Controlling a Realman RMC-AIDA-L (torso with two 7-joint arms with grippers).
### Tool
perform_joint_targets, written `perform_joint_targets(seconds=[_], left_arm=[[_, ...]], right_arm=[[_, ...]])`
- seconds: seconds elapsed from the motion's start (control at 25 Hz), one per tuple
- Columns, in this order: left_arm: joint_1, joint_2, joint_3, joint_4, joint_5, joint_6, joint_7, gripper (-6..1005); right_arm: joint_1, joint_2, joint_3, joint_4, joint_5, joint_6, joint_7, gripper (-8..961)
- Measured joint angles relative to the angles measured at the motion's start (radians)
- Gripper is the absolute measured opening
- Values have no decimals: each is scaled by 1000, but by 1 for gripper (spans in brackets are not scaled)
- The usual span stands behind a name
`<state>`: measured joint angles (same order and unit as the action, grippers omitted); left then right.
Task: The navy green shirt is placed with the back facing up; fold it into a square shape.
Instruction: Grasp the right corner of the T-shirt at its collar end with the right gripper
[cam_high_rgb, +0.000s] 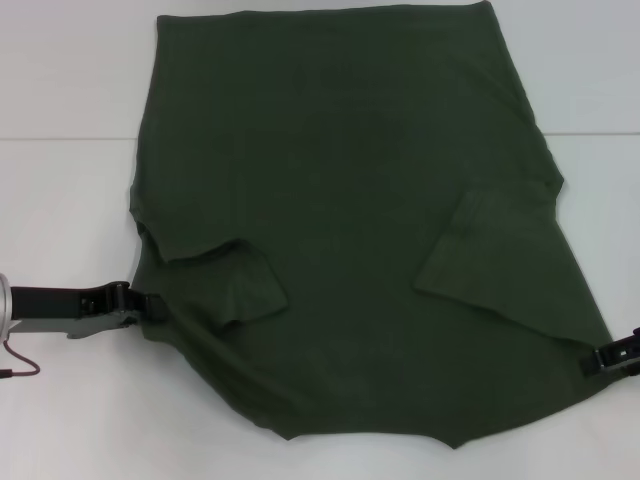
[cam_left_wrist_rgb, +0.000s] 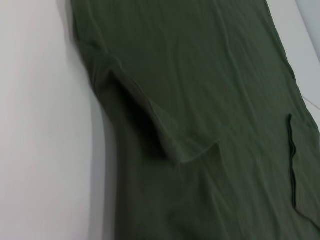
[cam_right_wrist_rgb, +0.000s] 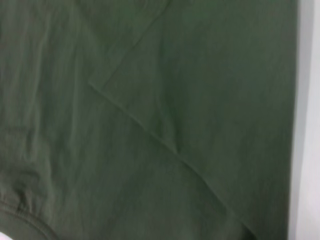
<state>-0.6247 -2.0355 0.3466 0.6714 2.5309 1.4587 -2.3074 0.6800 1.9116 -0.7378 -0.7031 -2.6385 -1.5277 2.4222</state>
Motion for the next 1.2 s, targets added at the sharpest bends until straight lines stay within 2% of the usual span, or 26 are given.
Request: perform_joint_targets(seconds=[0.44, 1.2], left_arm=[[0, 0, 0, -1, 0, 0, 3, 38], [0, 0, 0, -1, -16, 0, 15, 37]], right_arm=[[7, 7, -13, 1, 4, -4, 0, 788], [64, 46, -16, 7, 0, -12, -3, 761]])
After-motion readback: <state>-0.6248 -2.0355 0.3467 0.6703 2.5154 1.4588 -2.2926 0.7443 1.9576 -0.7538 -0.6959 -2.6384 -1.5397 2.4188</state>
